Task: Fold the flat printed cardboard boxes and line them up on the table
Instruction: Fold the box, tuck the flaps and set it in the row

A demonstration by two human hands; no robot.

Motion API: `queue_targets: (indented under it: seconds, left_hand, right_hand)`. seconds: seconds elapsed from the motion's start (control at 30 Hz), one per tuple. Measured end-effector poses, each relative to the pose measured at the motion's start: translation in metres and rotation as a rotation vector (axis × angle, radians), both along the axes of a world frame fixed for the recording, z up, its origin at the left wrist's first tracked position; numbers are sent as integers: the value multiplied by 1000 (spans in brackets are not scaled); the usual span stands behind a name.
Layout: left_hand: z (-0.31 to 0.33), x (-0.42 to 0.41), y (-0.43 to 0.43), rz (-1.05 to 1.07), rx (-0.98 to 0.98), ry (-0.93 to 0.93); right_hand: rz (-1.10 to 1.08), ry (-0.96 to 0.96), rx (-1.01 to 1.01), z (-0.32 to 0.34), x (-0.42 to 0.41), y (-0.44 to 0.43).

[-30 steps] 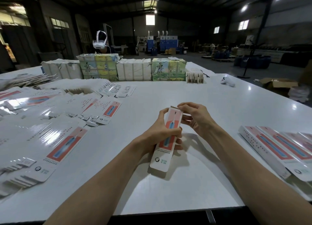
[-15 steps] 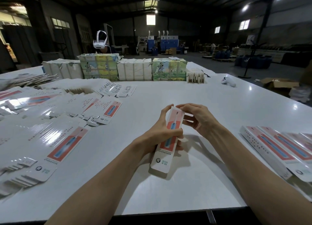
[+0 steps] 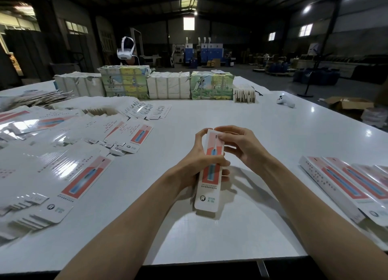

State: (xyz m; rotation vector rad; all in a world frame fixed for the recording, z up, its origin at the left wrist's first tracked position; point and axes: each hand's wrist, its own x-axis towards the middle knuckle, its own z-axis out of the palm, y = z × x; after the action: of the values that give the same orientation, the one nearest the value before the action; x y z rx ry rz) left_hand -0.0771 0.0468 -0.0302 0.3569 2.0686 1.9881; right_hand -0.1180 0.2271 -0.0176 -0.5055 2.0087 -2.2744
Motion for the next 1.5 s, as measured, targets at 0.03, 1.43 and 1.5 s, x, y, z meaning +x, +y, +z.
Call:
queue_targets:
  seconds: [0.03,1.43,1.5]
  left_hand:
    - [0,-1,0,2,16,-2]
    - [-1,-10,-3,329,706,-159]
    - [-1,-7,-5,220,726,-200]
  right_hand:
    - [-3,10,1,0,1,-1]
    - [-164,565,947,-6,36,-44]
    - [-205,539,957,0,41,-44]
